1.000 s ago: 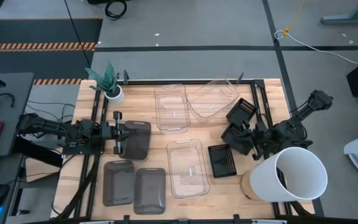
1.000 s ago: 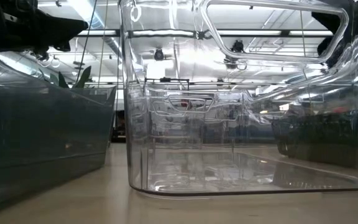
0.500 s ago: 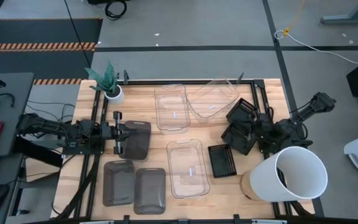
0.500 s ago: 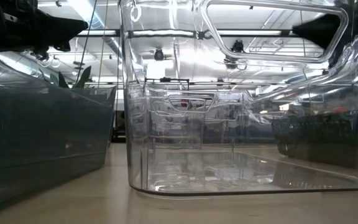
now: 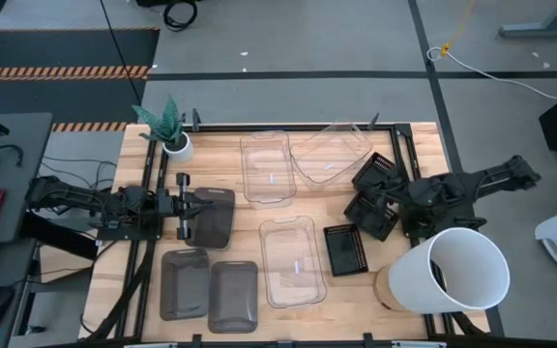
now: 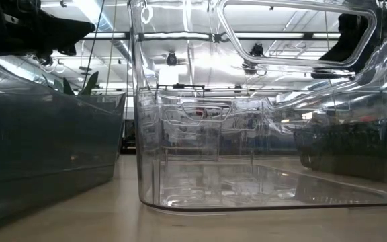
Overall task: Stack baskets by color
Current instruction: Stack the bottom black bin on the middle black bin
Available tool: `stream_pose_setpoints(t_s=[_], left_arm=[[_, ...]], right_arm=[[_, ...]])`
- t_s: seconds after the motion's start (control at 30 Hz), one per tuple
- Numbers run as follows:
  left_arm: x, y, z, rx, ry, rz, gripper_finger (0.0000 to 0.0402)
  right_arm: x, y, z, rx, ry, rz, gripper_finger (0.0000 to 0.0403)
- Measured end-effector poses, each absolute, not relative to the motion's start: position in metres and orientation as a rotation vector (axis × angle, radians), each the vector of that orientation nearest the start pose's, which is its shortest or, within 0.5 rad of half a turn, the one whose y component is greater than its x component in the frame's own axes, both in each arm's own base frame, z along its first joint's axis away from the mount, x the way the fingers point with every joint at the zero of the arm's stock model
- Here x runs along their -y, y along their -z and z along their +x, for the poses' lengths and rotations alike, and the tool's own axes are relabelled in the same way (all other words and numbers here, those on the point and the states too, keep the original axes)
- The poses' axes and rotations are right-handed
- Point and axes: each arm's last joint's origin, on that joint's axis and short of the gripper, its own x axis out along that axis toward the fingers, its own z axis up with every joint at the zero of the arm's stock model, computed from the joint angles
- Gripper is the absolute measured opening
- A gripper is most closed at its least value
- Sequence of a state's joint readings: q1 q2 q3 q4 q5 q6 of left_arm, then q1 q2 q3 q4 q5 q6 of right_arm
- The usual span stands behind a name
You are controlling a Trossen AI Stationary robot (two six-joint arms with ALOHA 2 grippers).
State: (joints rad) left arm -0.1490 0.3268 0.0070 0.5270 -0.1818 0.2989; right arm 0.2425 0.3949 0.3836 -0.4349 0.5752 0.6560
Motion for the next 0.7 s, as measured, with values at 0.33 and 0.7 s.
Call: stream_pose_setpoints(t_s=[0.33,0.7], left_arm=[[0.012,-0.188,0.115,0.197,-0.063,0.264,0.0034],[0.012,-0.188,0.115,0.197,-0.063,0.264,0.0033]], right_arm=[[-0.022,-0.205,0.139,-0.477,0.329,0.506,0.0049],[-0.022,-0.217,0.18,-0.868,0.37,0.345,0.0078]])
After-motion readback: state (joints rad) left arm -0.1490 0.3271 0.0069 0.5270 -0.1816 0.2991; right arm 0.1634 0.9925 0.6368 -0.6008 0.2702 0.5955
